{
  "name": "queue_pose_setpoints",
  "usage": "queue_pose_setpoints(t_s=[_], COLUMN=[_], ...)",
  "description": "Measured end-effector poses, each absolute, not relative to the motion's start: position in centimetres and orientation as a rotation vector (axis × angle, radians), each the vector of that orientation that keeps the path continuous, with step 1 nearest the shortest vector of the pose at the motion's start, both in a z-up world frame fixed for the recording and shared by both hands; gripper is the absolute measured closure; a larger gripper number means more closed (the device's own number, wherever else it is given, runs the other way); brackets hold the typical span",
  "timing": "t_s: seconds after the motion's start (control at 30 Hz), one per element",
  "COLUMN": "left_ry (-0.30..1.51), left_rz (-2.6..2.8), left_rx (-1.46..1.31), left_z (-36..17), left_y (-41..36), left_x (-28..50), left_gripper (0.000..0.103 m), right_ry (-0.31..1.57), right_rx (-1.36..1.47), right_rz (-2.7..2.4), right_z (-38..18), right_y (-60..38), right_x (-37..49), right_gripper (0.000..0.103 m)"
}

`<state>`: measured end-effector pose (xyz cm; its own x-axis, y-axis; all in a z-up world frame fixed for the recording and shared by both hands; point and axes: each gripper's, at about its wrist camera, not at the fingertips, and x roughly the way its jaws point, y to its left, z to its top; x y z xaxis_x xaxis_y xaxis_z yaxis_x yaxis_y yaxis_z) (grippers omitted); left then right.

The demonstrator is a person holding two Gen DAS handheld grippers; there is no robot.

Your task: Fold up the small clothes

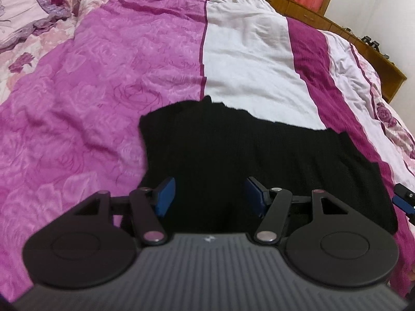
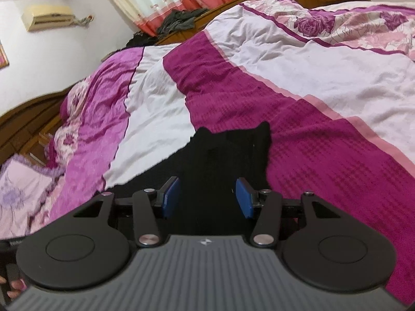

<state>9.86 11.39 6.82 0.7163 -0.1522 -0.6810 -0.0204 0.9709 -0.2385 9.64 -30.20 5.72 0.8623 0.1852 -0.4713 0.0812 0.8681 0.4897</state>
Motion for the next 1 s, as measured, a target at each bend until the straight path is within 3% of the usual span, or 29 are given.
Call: queue_pose_setpoints(t_s=[0.37,0.53,1.0], left_ry=[0.827,0.855,0.888], left_rz=[-0.061,-0.06,-0.054], left_rx=[-0.211,-0.215,-0.191], left_z=[6.1,5.4,4.3], left_y=[10.1,9.7,9.0], left_x=[5.9,5.1,4.4], left_gripper=[0.041,0.041,0.041], right_ry=[0.624,0.632,0.687], right_rx=[0.482,0.479,0.48], right_rz=[0.027,0.047,0.061], right_z=[4.3,3.7,2.0], right_y=[-31.6,-32.0,-32.2], right_x=[7.5,7.3,10.4], right_gripper=[0.046,0.022,0.018])
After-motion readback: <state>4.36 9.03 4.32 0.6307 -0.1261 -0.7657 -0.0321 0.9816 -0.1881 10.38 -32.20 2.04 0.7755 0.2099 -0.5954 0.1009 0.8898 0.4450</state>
